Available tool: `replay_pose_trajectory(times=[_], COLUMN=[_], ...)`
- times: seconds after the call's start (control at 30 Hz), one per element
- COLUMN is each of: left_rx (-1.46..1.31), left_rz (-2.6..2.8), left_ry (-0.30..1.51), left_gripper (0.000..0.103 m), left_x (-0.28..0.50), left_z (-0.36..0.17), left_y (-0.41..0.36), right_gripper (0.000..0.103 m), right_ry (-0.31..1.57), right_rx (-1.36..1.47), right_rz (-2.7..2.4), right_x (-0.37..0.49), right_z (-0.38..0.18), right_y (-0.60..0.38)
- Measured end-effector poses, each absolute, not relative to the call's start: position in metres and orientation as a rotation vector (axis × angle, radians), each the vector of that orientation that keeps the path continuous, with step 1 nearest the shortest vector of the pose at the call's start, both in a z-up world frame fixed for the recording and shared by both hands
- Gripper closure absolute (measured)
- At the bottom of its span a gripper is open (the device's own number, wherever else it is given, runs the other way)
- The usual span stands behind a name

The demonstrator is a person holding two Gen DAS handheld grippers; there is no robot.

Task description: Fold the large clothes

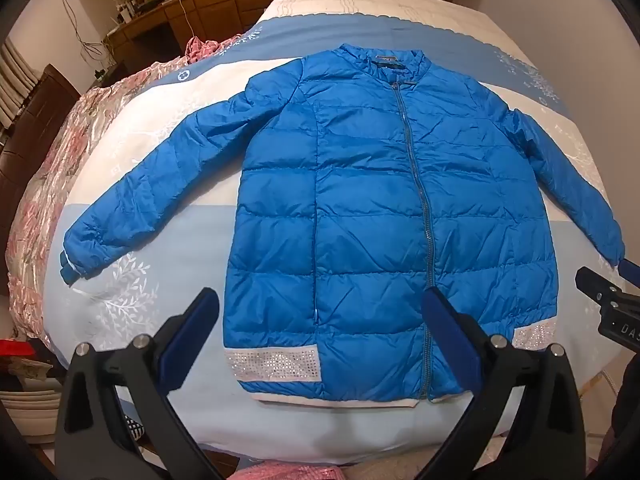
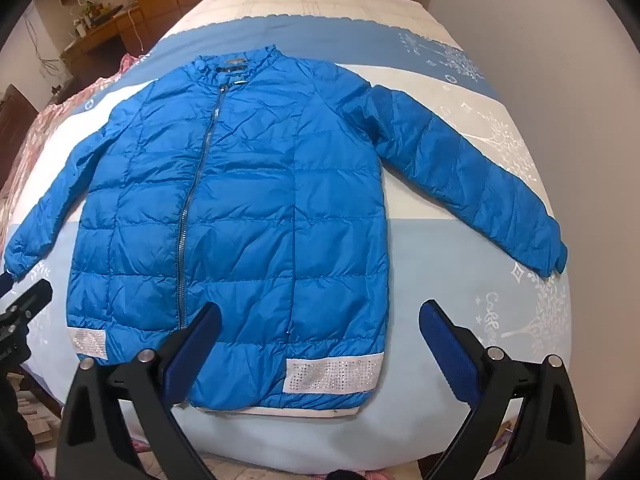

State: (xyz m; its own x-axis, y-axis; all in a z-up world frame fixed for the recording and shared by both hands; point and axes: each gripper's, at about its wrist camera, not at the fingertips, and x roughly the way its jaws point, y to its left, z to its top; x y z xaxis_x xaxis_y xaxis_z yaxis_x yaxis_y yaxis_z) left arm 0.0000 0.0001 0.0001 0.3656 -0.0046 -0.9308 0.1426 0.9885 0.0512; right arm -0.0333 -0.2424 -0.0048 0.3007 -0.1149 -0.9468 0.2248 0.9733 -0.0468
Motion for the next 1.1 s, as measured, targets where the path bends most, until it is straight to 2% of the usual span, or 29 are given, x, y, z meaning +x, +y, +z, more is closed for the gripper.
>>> replay_pose_trajectory(times=[1.1], left_rx=[0.13], left_rz=[-0.087], left_ry=[1.194], left_gripper=[0.003], left_x=[-0.0004], left_z=[0.0003], left_y=[0.0014], right_gripper=[0.004], right_ry=[1.241], right_rx=[0.101], right_rz=[-0.226], right_x=[-0.0335], right_z=[-0.005], right_y=[-0.2421])
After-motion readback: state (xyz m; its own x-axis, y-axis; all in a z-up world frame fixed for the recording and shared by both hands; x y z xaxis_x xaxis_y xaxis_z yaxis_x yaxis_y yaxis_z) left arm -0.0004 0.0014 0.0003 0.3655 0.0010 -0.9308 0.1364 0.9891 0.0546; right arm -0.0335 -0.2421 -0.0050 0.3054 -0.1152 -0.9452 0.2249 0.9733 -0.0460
